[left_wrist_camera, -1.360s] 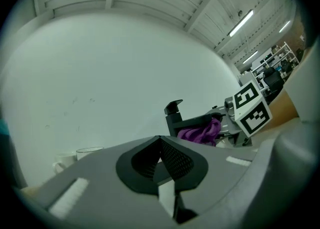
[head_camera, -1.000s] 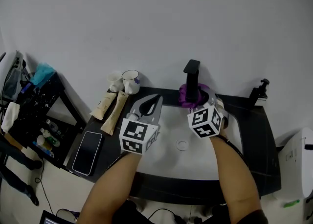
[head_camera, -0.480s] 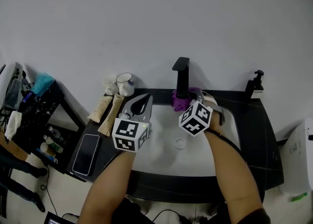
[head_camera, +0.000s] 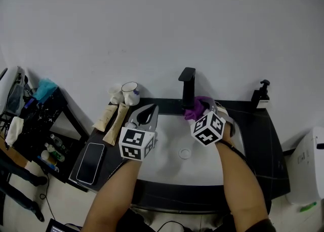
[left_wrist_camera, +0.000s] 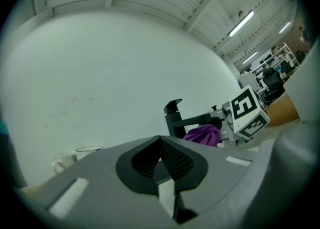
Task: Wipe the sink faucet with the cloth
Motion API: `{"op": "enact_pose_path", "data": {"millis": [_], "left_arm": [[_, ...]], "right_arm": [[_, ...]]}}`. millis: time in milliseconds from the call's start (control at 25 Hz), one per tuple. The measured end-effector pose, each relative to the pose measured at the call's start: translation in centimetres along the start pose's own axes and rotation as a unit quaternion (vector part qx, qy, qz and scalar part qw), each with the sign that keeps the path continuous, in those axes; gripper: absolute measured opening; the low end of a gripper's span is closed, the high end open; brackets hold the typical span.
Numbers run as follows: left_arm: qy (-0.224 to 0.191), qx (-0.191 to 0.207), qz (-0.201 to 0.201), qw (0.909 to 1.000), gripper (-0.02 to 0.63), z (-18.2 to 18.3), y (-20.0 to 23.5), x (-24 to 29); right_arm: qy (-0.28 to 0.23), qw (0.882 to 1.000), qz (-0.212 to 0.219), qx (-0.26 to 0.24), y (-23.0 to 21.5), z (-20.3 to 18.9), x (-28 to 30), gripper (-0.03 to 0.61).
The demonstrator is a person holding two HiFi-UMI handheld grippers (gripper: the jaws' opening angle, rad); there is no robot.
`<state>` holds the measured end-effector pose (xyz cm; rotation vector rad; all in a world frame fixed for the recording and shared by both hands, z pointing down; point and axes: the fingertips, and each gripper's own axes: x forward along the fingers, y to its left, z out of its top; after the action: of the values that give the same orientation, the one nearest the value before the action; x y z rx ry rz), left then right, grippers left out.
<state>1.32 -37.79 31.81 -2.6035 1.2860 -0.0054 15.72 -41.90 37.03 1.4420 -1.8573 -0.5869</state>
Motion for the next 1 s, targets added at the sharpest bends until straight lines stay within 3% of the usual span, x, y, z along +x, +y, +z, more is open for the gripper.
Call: {"op": "enact_pose_path", "data": {"millis": [120, 240, 360, 640, 1000], "left_arm": [[-0.003, 0.001, -0.002, 1.0000, 0.017, 0.2, -0.1, 0.0], [-0.002, 0.001, -0.006, 1.0000, 0.017, 0.1, -0.4, 0.1], [-0.002, -0.004, -0.006, 1.0000, 0.017, 0.1, -0.4, 0.0], [-0.007, -0.014, -0.007, 0.9998, 0.017, 0.2, -0.3, 0.1], [-0.014, -0.019, -0.016, 0.9996, 0.017, 0.5, -0.5, 0.2]], "right_arm": [[-0.033, 0.996, -0.073, 0.031, -4.4, 0.9, -2.5, 0.054], [-0.076, 0.985, -0.149, 0.046, -9.1, 2.6, -5.6, 0.055], [-0.094, 0.980, -0.172, 0.025, -12.3, 5.1, -7.1, 0.055], [-0.070, 0.981, -0.167, -0.075, -16.4, 8.6, -5.3, 0.055], [0.023, 0.986, -0.079, -0.148, -10.0, 1.3, 0.2, 0.055]]}}
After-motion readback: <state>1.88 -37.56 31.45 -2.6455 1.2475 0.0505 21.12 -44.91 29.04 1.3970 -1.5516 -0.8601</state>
